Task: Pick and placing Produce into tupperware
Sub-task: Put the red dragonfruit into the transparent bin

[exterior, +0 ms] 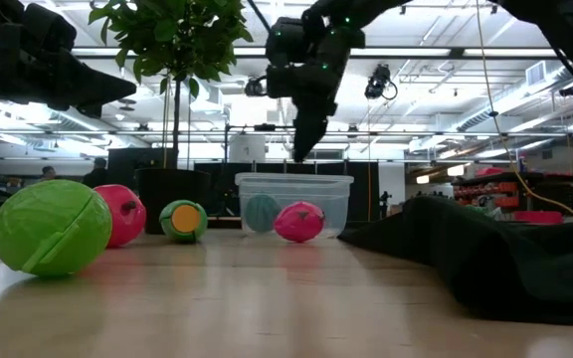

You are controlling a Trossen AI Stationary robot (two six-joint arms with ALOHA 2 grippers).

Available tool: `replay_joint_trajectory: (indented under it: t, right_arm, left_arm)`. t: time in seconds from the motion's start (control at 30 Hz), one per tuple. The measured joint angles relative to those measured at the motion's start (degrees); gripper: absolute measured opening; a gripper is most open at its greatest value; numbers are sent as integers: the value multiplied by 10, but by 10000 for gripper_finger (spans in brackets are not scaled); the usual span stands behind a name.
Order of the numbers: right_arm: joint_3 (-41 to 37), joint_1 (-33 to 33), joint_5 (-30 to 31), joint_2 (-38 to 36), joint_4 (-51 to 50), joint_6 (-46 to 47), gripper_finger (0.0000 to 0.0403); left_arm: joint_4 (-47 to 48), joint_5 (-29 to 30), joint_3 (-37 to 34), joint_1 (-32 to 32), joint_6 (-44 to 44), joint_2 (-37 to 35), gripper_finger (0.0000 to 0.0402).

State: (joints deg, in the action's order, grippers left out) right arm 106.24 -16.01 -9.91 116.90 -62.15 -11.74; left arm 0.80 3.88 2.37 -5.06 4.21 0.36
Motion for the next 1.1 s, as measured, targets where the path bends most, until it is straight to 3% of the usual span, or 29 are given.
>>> replay_joint_trajectory:
  t: [0.17, 0.57, 0.87, 1.1]
  right_arm:
    - [0, 16, 0, -23, -55, 16, 336]
    - [0, 94, -8, -117, -59, 81, 336]
    - [-5, 166, -6, -133, -58, 147, 336]
    - [-81, 198, 55, -133, -55, 168, 336]
  left_arm:
    - [1, 0, 0, 0, 0, 0, 40]
    - [3, 0, 0, 0, 0, 0, 31]
    - [3, 0, 0, 0, -2, 0, 40]
    - [3, 0, 0, 0, -2, 0, 31]
